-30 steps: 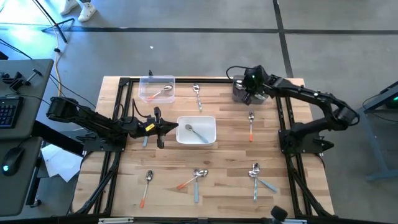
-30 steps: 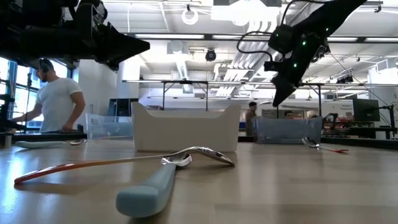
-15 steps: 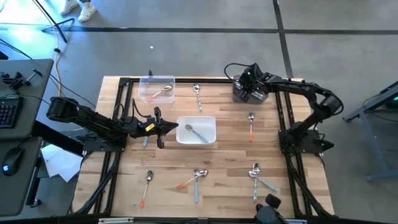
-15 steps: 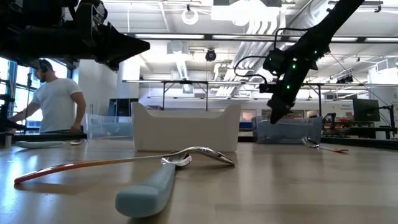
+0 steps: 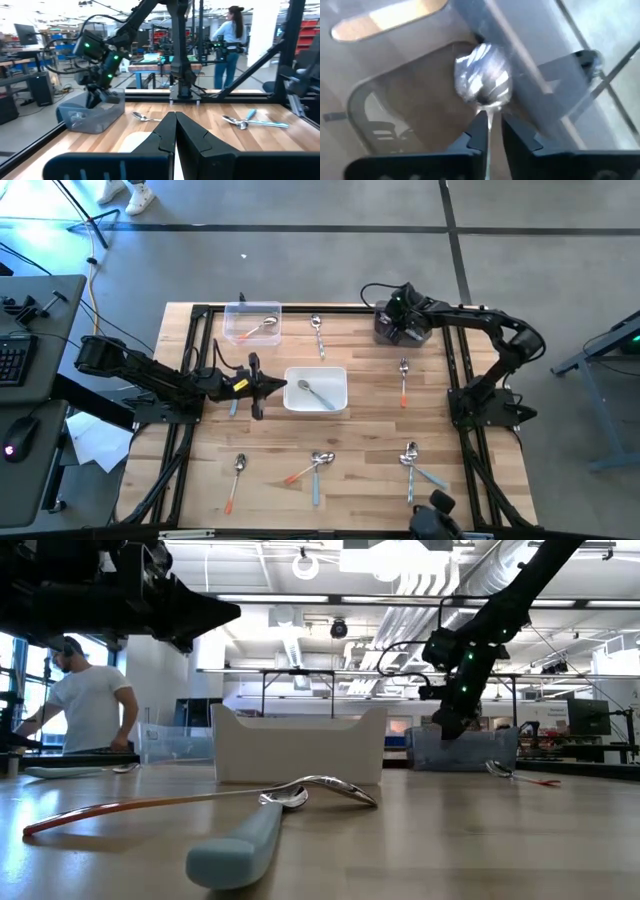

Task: Sort silverware by color (type)
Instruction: Put the blue patterned spoon into the white bin, then put the orange spoon into the transparent bin

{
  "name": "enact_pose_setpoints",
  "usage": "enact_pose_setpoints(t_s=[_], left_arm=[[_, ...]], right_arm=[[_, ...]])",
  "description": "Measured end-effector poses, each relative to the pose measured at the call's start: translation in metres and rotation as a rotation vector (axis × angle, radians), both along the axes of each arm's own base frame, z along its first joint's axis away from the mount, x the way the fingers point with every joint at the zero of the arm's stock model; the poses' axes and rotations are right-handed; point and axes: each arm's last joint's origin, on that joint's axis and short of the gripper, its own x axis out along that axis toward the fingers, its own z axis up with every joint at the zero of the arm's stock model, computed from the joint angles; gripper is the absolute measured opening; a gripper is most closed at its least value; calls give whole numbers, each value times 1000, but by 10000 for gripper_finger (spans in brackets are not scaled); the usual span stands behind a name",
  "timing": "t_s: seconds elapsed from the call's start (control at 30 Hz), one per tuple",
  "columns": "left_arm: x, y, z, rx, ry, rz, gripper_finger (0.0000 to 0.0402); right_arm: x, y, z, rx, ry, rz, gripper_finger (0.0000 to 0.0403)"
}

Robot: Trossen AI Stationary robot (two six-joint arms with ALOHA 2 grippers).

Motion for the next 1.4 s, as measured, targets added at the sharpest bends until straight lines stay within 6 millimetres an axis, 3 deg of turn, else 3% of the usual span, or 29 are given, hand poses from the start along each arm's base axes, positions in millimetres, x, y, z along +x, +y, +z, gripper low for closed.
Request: enact_pose_setpoints(t_s=[0.2,0.33,0.43,0.57,0.8,0.97,1.17,1.4], left_arm=[[0,0,-1,0,7,-3,1],[1,-1,-5,-3,58,-17,1],[7,-4,-11,7,179,-44,1],[19,-14,-15,14,434,-85,1],[31,-31,4,14,716,-30,1],[25,-39,8,-29,829,61,0],[13,-26,-8,-115,897,250,0],[13,-4,-22,-164,850,241,0]], right_arm=[[-1,2,32,5,-51,-68,107],[3,17,57,90,-103,-45,115],[10,40,66,107,-176,47,81],[14,79,59,94,-254,153,11],[13,150,49,46,-438,251,7],[13,183,56,33,-545,288,5],[35,194,67,-85,-716,360,1],[49,191,59,-84,-728,447,0]])
